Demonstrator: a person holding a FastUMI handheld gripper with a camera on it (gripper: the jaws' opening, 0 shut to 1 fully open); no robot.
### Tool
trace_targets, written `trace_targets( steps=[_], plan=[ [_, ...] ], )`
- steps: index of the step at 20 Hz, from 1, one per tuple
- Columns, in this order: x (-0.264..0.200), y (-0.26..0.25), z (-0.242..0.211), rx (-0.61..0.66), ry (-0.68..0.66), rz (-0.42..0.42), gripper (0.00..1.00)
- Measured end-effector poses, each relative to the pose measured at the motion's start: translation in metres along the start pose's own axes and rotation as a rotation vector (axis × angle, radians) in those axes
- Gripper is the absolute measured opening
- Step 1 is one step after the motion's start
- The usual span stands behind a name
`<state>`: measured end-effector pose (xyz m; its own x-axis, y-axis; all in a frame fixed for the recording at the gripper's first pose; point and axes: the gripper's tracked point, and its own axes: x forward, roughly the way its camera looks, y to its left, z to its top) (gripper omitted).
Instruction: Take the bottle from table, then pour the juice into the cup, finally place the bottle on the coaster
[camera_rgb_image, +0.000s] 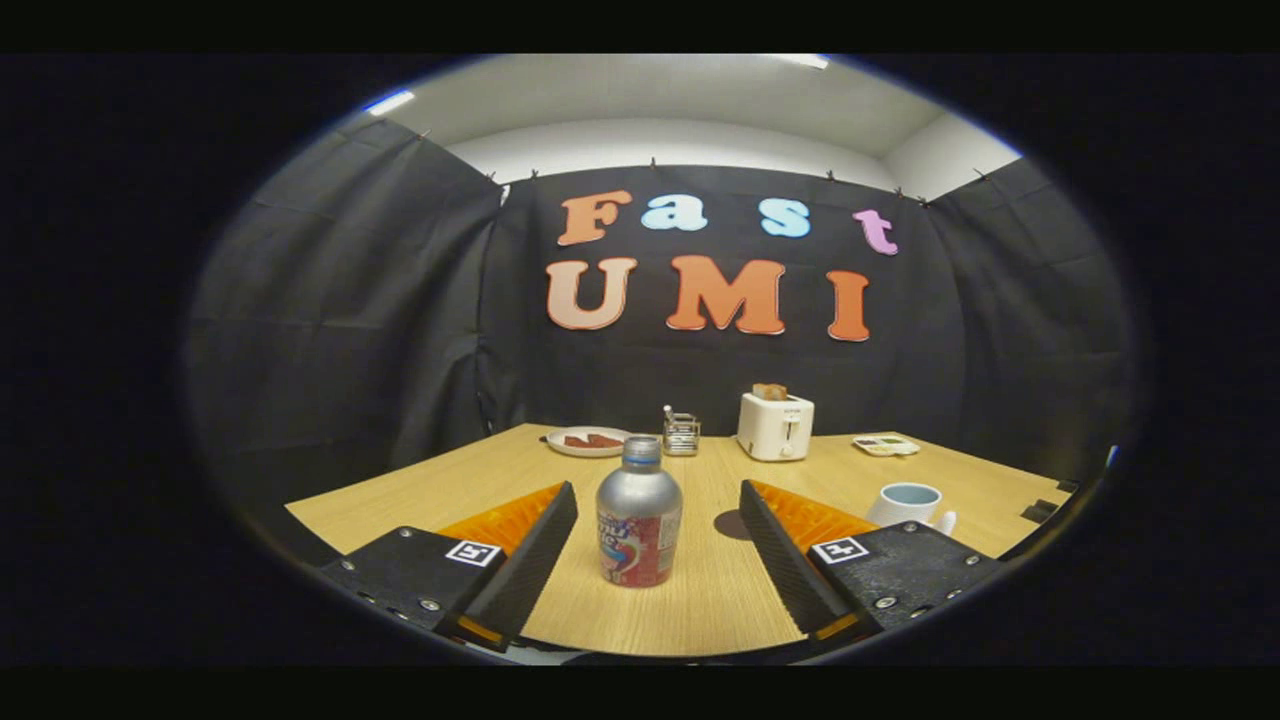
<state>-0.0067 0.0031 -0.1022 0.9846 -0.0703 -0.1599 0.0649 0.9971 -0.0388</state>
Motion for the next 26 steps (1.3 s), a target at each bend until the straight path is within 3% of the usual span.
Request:
trace_targets(
  steps=[10, 18, 19, 26],
  plan=[
    [0.052, 0.02, -0.051, 0.026, 0.069, 0.054, 0.96],
    [0.065, 0.023, -0.086, -0.003, 0.17, 0.072, 0.88],
    [0.065, 0.022, -0.086, -0.006, 0.171, 0.073, 0.83],
    [0.062, 0.015, -0.054, 0.066, 0.098, 0.09, 0.77]
  ],
)
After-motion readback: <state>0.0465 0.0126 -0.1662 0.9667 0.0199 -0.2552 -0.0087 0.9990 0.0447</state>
